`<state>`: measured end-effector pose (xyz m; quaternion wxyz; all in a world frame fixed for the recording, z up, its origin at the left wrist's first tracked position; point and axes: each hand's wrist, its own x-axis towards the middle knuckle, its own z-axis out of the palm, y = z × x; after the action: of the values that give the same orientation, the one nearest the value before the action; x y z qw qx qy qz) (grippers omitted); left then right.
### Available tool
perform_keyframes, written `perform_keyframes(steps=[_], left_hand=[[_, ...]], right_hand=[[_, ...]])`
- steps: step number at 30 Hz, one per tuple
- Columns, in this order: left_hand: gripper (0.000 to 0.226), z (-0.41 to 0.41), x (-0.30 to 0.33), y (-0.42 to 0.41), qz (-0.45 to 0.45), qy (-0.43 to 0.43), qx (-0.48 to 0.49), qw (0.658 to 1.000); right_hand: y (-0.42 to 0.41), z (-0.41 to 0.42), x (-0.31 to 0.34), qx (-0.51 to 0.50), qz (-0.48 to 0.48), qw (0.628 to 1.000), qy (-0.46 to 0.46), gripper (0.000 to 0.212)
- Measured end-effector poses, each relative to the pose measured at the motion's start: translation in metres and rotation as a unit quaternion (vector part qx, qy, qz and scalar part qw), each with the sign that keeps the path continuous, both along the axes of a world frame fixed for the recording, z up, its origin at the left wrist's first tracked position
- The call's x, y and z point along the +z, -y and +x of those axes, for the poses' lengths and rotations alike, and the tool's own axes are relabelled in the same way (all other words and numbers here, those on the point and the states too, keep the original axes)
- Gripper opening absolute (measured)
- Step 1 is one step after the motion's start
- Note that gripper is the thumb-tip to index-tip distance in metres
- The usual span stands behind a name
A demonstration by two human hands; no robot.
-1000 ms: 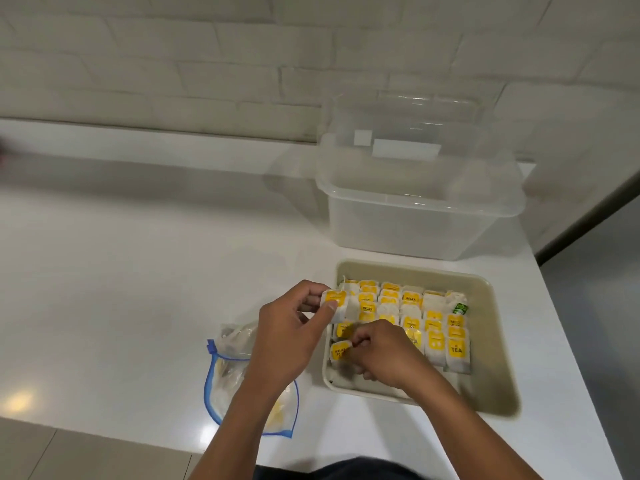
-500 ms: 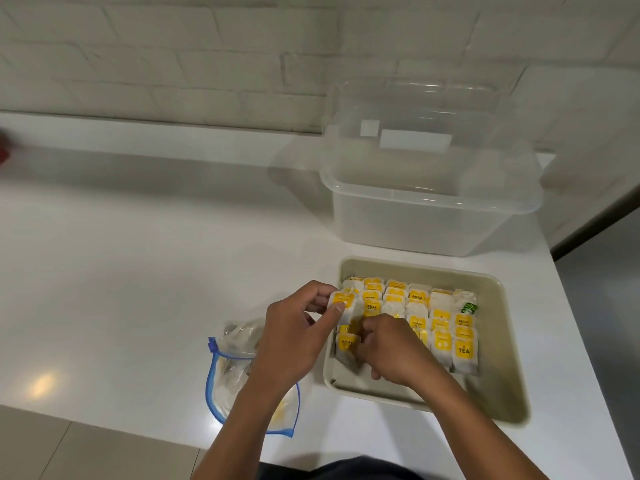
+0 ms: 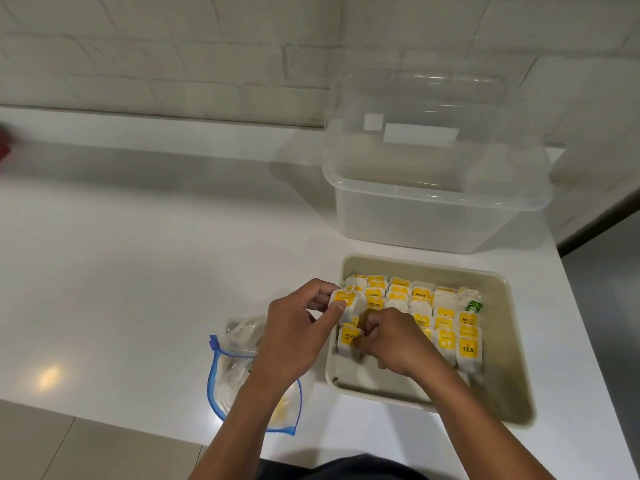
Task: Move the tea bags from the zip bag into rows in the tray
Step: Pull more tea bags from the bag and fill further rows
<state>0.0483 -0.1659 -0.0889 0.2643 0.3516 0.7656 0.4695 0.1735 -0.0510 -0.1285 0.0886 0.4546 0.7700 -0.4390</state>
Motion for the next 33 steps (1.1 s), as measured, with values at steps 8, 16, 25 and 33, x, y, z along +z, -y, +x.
perform_keyframes(steps=[8, 16, 25, 33], left_hand=[[0.015, 0.000, 0.002, -0.002, 0.004, 0.011, 0.001, 1.000], [0.014, 0.000, 0.002, -0.003, 0.007, 0.004, -0.002, 1.000], [0.014, -0.001, -0.001, -0.002, 0.012, -0.005, 0.002, 1.000], [0.014, -0.001, -0.002, -0.002, 0.009, -0.004, 0.005, 1.000]], right_hand=[[0.005, -0.005, 0.004, -0.012, 0.010, 1.000, 0.015, 0.011], [0.007, -0.006, 0.003, 0.002, 0.051, 0.998, 0.041, 0.015], [0.010, 0.006, 0.011, 0.059, 0.079, 0.988, 0.119, 0.038], [0.016, -0.002, 0.007, 0.067, 0.082, 0.984, 0.146, 0.029]])
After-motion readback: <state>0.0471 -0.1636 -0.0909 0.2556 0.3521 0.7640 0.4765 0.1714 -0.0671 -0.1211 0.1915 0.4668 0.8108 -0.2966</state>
